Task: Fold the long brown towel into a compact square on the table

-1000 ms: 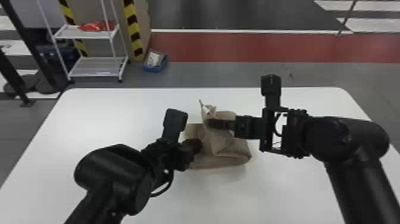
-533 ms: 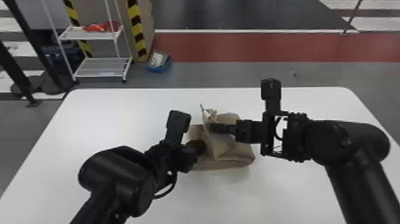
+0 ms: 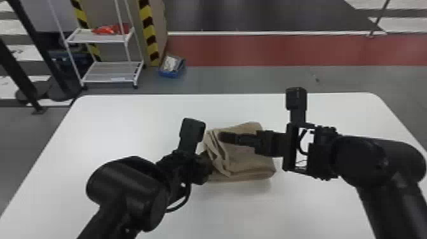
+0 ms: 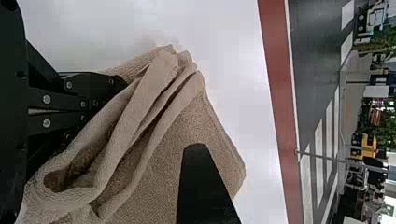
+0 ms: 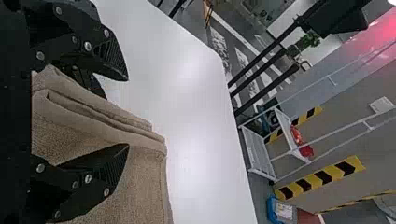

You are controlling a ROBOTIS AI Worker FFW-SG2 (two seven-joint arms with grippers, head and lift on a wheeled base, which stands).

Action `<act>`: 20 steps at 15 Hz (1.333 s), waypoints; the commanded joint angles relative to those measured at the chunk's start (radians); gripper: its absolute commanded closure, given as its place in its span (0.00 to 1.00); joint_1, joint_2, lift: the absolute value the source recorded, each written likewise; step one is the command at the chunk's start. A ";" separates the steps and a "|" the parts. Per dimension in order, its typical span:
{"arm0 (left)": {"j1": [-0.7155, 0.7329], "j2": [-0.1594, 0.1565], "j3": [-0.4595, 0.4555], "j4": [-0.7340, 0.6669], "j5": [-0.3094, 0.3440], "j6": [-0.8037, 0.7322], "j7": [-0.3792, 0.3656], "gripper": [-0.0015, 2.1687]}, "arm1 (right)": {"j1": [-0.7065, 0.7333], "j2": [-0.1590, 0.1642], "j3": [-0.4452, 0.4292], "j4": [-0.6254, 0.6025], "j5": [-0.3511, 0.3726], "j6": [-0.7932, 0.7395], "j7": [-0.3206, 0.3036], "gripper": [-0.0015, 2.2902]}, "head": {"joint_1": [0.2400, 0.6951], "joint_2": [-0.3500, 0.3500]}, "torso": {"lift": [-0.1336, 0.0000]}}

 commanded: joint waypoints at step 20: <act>0.002 -0.004 0.011 0.009 0.011 -0.018 -0.008 0.92 | 0.561 -0.112 -0.256 -0.331 0.121 -0.307 0.377 0.96 | 1.00 0.34 | 0.04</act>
